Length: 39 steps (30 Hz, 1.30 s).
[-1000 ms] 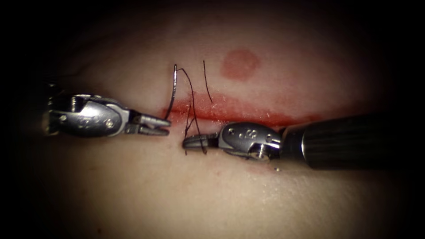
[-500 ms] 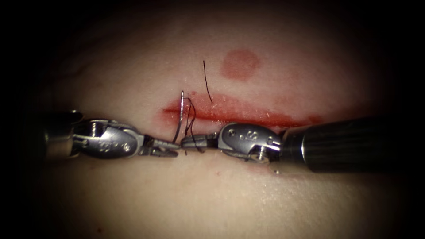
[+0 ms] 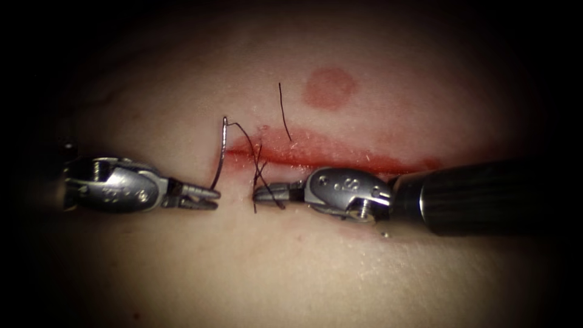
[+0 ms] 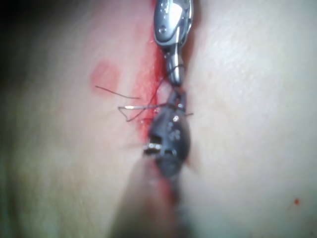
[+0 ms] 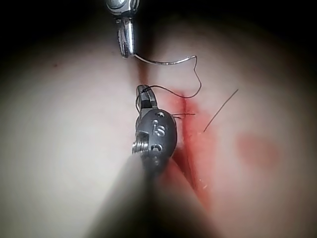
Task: Wound Closure
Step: Wrap the suture twice around the right gripper.
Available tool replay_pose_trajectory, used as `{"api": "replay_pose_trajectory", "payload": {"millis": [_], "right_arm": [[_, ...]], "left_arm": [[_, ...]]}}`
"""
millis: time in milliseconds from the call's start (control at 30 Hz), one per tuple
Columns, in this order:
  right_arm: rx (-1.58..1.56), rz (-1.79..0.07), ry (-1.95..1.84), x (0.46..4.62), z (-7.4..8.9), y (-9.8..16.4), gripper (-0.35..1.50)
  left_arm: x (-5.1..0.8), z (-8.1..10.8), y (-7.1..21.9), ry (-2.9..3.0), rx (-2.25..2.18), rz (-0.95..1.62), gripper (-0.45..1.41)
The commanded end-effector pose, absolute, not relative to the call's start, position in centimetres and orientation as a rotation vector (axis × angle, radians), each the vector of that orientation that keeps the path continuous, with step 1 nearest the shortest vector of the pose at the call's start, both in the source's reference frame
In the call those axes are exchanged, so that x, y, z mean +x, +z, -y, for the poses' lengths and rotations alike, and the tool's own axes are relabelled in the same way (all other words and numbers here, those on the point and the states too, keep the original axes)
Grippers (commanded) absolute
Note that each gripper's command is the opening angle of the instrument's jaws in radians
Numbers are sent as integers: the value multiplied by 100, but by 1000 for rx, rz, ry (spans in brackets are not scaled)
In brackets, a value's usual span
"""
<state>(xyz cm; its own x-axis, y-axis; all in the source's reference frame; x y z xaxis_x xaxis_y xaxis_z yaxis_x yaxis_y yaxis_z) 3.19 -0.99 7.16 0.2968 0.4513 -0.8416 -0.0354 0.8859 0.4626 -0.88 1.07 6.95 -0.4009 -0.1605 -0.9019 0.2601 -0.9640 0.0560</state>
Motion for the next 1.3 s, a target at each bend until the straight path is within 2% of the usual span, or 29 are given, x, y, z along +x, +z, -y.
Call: {"api": "replay_pose_trajectory", "payload": {"millis": [33, 200, 433, 467, 600, 667, 767, 1100, 1300], "right_arm": [[397, -1242, 333, 326, 106, 720, -35], [401, -1250, 329, 318, 108, 717, -35], [382, -1225, 337, 300, 105, 721, -35], [379, -1220, 338, 299, 105, 721, -35], [378, -1216, 340, 299, 104, 721, -35], [376, -1211, 341, 299, 104, 722, -21], [373, -1210, 343, 299, 104, 723, -20], [373, -1203, 342, 298, 102, 727, -18], [372, -1204, 340, 297, 105, 727, -18]], "left_arm": [[-97, -106, 704, -2429, 1556, -138, -35], [-92, -109, 709, -2418, 1568, -139, -35], [-54, -104, 705, -2474, 1634, -113, -33], [-50, -104, 703, -2498, 1649, -135, -8], [-44, -107, 700, -2597, 1732, -237, 38], [-42, -112, 698, -2685, 1816, -354, 54], [-40, -117, 694, -2763, 1931, -462, 76], [-10, -96, 664, -2693, 2062, -757, 77], [25, -98, 647, -2665, 2067, -818, 77]]}}
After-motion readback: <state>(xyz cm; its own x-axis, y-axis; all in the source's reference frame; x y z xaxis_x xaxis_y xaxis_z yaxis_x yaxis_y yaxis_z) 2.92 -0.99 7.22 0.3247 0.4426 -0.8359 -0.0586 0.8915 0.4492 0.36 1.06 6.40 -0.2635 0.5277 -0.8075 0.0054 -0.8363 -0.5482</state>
